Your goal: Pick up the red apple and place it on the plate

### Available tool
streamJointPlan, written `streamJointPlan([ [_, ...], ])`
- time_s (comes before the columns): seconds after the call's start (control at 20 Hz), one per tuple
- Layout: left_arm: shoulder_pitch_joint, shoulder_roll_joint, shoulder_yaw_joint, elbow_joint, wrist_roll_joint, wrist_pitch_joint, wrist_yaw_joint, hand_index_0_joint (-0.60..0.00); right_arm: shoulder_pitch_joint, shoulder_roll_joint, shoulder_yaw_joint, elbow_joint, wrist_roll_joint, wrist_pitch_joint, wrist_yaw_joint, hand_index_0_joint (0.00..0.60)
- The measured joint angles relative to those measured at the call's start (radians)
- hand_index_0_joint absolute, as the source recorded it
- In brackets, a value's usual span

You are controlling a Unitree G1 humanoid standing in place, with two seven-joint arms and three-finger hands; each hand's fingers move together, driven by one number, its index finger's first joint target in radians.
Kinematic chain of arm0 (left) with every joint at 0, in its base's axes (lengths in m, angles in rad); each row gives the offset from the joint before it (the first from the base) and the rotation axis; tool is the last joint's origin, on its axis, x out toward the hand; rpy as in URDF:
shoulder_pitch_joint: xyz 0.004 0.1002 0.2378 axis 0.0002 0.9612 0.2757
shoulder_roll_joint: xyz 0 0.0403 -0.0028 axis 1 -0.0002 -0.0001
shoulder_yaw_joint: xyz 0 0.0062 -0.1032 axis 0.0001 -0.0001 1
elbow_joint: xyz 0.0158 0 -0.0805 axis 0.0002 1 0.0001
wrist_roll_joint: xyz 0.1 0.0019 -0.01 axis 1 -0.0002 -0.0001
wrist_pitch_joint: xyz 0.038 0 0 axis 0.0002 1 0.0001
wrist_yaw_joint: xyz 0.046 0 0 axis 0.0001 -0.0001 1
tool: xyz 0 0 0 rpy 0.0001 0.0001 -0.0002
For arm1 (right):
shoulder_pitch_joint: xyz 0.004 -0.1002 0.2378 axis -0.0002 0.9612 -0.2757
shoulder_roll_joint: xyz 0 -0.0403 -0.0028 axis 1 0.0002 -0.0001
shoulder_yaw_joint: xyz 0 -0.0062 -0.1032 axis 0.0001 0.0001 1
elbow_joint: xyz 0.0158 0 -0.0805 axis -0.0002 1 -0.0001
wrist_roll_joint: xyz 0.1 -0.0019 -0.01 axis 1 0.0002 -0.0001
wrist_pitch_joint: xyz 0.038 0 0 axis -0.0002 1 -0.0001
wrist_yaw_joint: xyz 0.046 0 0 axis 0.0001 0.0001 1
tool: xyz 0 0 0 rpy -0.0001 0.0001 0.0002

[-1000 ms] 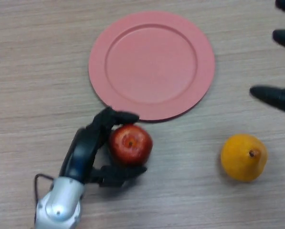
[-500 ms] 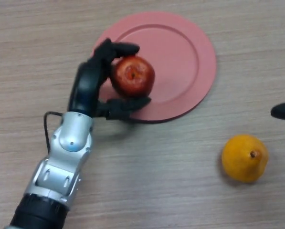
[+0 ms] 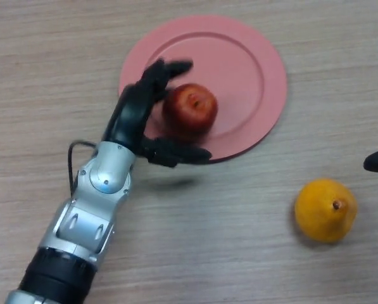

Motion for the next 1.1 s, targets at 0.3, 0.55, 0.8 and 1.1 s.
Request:
streamJointPlan([
  [0.3,0.159,0.069,0.177,-0.543,0.012,-0.049,-0.087,0.0,-0.079,-0.01,0.007,0.055,0.025,0.0,-0.002,0.0],
  [0.55,0.355,0.145,0.386,-0.893,-0.452,0.158,-0.256,0.0,-0.064,-0.013,0.041,0.116,0.08,-0.089,-0.005,0.0],
  [0.8,0.456,0.172,0.511,-1.068,-0.697,0.593,-0.259,0.0,-0.009,0.019,0.052,0.156,0.103,-0.162,-0.012,0.0],
  [1.1,0.449,0.175,0.511,-1.068,-0.695,0.593,-0.259,0.0,0.013,0.041,0.077,0.111,0.101,-0.173,-0.013,0.0],
])
